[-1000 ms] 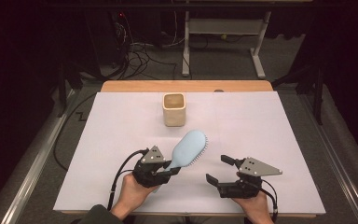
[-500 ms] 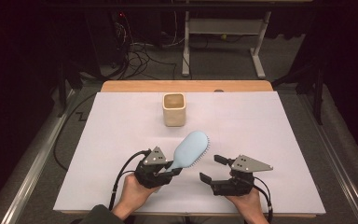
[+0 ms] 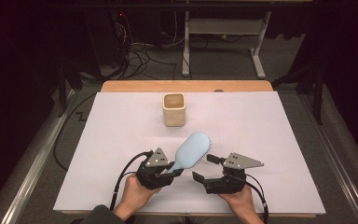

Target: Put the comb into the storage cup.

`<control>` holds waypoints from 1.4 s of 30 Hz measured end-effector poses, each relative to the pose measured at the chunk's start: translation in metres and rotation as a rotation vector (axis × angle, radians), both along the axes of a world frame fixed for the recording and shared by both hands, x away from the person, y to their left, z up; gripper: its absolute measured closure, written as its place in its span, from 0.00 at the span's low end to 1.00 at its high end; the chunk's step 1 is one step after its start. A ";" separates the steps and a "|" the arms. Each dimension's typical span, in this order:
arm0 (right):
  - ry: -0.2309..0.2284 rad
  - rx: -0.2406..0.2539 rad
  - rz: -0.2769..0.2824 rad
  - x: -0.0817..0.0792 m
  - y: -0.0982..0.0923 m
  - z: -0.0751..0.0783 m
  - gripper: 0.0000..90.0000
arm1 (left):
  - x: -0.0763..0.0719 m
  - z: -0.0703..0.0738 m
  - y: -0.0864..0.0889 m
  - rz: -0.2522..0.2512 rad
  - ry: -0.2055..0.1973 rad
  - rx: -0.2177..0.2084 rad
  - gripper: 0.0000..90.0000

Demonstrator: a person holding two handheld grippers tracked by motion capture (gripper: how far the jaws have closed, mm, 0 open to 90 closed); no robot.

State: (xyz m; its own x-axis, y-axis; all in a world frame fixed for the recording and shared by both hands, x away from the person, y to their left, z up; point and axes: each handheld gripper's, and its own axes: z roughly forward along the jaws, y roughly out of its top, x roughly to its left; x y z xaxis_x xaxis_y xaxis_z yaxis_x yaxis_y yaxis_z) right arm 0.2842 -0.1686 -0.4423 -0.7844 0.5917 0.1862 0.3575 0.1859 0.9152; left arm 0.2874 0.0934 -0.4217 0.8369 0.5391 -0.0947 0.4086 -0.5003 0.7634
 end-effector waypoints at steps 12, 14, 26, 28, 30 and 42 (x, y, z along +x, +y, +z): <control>0.031 0.021 0.015 0.004 0.011 0.001 0.18 | -0.002 -0.002 -0.003 -0.006 -0.011 0.011 0.77; 0.036 0.025 0.017 0.005 0.013 0.001 0.18 | -0.002 -0.002 -0.004 -0.007 -0.013 0.011 0.77; 0.062 0.044 0.012 0.009 0.023 0.003 0.19 | -0.003 -0.003 -0.005 -0.005 -0.019 0.015 0.77; 0.065 0.046 0.014 0.009 0.025 0.003 0.19 | -0.003 -0.003 -0.006 -0.006 -0.020 0.014 0.77; 0.071 0.047 0.015 0.010 0.027 0.003 0.19 | -0.004 -0.003 -0.006 -0.008 -0.020 0.015 0.77; 0.101 0.056 0.004 0.015 0.033 0.003 0.22 | -0.004 -0.003 -0.007 -0.013 -0.026 0.016 0.77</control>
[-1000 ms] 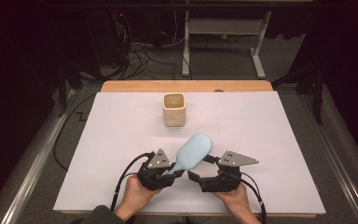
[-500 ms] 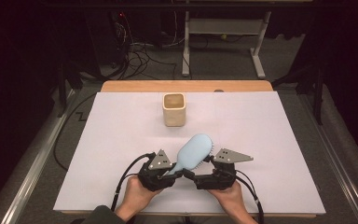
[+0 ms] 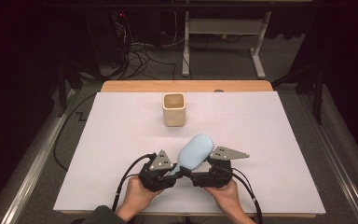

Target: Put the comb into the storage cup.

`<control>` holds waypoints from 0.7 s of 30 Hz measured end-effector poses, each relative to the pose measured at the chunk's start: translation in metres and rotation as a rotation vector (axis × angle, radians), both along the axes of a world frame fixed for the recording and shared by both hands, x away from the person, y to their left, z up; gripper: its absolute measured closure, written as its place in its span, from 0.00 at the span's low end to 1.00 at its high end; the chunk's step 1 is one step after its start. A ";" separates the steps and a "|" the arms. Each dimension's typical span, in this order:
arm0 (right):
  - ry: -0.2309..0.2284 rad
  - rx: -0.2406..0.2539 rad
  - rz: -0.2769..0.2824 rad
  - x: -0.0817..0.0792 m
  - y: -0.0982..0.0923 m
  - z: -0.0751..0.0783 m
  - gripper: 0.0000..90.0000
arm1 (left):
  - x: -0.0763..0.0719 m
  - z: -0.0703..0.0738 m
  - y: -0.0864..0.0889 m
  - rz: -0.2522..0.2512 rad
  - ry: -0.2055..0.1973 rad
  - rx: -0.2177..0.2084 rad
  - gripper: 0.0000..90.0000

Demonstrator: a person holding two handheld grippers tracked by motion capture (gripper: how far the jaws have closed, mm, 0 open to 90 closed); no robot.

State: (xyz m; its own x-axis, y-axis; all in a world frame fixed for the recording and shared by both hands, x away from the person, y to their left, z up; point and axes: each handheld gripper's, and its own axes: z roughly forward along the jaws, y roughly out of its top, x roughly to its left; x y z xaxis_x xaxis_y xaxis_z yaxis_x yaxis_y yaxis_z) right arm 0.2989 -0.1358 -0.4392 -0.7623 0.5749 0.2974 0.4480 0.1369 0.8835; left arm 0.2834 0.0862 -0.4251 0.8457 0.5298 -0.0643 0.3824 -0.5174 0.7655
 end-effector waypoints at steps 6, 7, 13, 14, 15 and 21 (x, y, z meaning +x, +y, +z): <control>0.012 0.005 -0.007 0.002 0.003 0.000 0.24 | 0.000 0.000 -0.001 -0.001 0.002 -0.003 0.77; 0.017 0.004 -0.009 0.003 0.003 0.000 0.25 | 0.000 0.000 -0.001 -0.004 0.004 0.000 0.77; 0.039 0.002 -0.010 0.004 0.006 0.000 0.28 | 0.000 -0.001 -0.001 -0.002 0.003 0.002 0.77; 0.042 0.002 -0.011 0.005 0.006 0.001 0.29 | 0.000 -0.001 -0.001 -0.001 0.001 0.003 0.77; 0.046 0.002 -0.011 0.005 0.006 0.001 0.30 | 0.000 -0.001 -0.001 -0.001 0.000 0.004 0.77; 0.066 0.025 -0.012 0.006 0.004 0.004 0.38 | -0.001 -0.001 -0.002 0.001 -0.011 0.009 0.77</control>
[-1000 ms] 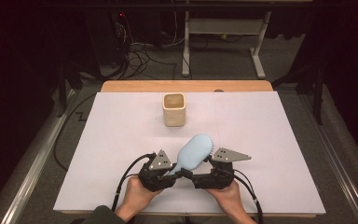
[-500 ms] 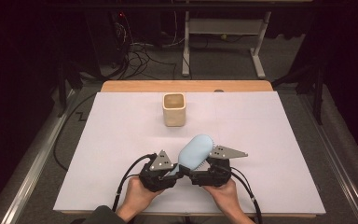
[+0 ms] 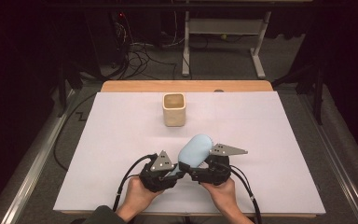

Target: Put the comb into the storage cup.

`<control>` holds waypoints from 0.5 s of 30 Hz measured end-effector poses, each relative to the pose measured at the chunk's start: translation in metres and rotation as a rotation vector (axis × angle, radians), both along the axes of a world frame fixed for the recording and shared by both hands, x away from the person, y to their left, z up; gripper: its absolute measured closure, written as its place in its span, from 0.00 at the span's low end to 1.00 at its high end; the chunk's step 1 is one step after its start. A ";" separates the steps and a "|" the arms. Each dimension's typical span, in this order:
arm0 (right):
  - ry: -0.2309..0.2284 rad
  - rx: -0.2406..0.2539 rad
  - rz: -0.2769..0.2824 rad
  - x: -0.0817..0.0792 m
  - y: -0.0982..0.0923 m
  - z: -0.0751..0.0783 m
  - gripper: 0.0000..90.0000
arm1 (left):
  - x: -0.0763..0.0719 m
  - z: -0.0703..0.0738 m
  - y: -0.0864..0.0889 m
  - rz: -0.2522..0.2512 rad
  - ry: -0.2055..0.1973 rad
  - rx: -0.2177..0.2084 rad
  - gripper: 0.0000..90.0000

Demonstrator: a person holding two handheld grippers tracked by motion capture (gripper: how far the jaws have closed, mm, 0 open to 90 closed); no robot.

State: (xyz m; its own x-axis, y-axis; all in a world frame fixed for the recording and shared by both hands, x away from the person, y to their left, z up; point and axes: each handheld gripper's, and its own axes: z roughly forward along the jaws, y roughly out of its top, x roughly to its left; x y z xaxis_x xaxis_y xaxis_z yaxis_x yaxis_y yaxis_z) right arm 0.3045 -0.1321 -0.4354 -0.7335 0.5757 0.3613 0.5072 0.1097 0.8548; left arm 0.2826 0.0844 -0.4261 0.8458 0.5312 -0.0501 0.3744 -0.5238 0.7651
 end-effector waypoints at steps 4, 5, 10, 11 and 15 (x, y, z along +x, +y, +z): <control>0.009 0.000 0.008 0.000 0.000 0.002 0.42 | 0.000 0.000 0.000 0.001 -0.005 0.005 0.77; 0.011 0.000 0.011 0.000 0.001 0.003 0.43 | 0.000 0.001 0.001 0.000 -0.004 0.008 0.77; 0.029 0.007 0.019 0.000 0.001 0.004 0.48 | 0.000 0.000 0.000 0.004 -0.009 0.009 0.77; 0.030 0.007 0.021 0.000 0.001 0.005 0.49 | 0.000 0.000 0.000 0.004 -0.010 0.011 0.77; 0.028 0.001 0.028 0.000 0.001 0.006 0.52 | -0.001 0.001 0.000 0.003 -0.016 0.012 0.77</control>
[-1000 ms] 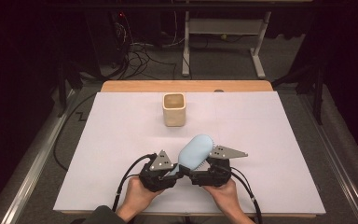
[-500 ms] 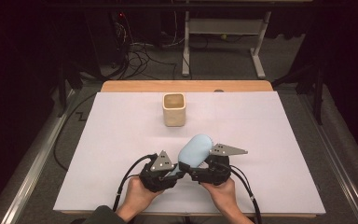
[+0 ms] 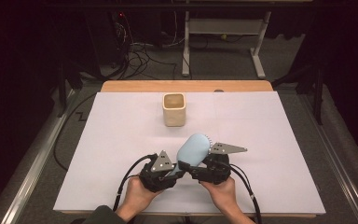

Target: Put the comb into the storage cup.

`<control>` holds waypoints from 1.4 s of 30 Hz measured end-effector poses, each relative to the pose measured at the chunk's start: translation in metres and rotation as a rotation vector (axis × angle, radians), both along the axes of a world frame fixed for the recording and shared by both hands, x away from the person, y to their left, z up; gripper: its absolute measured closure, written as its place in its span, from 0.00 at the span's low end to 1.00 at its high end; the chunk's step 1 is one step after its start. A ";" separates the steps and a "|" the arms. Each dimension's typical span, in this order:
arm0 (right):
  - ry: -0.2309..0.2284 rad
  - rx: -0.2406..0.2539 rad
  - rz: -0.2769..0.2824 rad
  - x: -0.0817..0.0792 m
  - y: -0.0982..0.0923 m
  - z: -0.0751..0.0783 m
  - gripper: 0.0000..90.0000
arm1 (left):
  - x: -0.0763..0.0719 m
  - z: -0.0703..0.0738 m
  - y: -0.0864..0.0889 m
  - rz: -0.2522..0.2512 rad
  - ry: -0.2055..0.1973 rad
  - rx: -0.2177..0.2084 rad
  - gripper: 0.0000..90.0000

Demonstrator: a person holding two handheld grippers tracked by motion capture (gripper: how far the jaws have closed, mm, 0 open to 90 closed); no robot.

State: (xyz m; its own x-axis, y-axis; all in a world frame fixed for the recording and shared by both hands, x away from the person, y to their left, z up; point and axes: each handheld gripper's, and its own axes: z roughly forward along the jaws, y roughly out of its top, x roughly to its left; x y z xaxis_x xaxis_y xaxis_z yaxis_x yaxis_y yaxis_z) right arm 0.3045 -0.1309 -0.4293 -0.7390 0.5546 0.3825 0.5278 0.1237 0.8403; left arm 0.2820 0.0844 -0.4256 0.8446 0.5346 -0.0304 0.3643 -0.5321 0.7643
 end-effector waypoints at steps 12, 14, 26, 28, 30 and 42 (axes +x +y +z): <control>-0.015 -0.018 0.029 -0.001 0.003 0.008 0.58 | 0.000 0.002 0.003 -0.002 -0.011 -0.015 0.77; -0.021 -0.024 0.034 -0.001 0.004 0.009 0.59 | 0.000 0.002 0.004 -0.002 -0.010 -0.018 0.77; -0.014 -0.026 0.064 0.001 0.005 0.014 0.62 | -0.001 0.004 0.006 -0.003 -0.020 -0.033 0.75; -0.016 -0.026 0.065 0.002 0.004 0.016 0.62 | 0.000 0.003 0.006 0.005 -0.010 -0.036 0.72; -0.017 -0.025 0.063 0.003 0.003 0.017 0.62 | 0.000 0.003 0.006 0.001 -0.007 -0.032 0.71; -0.021 -0.038 0.056 0.005 -0.003 0.021 0.62 | 0.002 0.005 0.011 0.017 0.002 -0.074 0.54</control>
State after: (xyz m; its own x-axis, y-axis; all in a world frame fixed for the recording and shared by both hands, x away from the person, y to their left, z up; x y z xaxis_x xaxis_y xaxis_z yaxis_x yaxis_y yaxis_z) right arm 0.3090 -0.1340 -0.4083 -0.7769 0.5259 0.3461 0.5013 0.1841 0.8455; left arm 0.2840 0.0956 -0.4210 0.8355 0.5447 -0.0723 0.3743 -0.4678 0.8007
